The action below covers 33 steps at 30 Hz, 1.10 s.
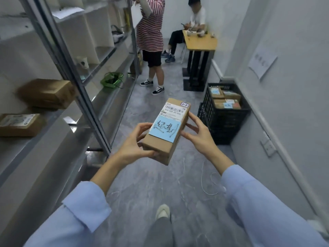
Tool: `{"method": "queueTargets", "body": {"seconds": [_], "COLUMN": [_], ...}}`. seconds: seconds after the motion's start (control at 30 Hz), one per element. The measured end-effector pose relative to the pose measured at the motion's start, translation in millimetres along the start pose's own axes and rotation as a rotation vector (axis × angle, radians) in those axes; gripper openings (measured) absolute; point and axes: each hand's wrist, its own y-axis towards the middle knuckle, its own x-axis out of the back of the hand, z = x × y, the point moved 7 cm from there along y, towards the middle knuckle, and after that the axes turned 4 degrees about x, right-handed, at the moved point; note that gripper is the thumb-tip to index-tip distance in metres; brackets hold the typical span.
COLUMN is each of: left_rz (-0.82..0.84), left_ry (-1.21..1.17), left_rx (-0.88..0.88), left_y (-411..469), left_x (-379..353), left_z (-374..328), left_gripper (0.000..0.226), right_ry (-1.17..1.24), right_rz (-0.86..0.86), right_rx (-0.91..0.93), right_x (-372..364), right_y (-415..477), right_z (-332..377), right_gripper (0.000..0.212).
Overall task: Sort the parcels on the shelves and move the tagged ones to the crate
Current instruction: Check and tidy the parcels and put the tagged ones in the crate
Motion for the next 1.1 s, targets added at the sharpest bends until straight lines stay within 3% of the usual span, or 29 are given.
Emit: {"method": "queueTargets", "body": {"seconds": [0.37,0.7,0.97,1.1], "left_rz": [0.094,0.069,0.052,0.033], "left_ry": [0.028,-0.07,-0.091,-0.112], "left_rx": [-0.095,-0.151,-0.151,-0.13], "left_y": [245,425,556,630], "left_x": [-26,-71,-123,-156], "left_z": [-28,-35,-29,-30], "left_gripper": [0.09,0.089,0.085,0.083], "right_ry": [-0.006,0.019,0.044,0.02], "right_rz": [-0.168,-0.306,-0.213,-0.138], "right_rx": [-0.072,-0.107,-0.166,-0.196], "right_x": [100,178,249,298], "right_y": [169,289,378,432], "right_z": [-58,-107,-160,-187], "right_gripper": [0.035,0.037,0.05,0.07]}}
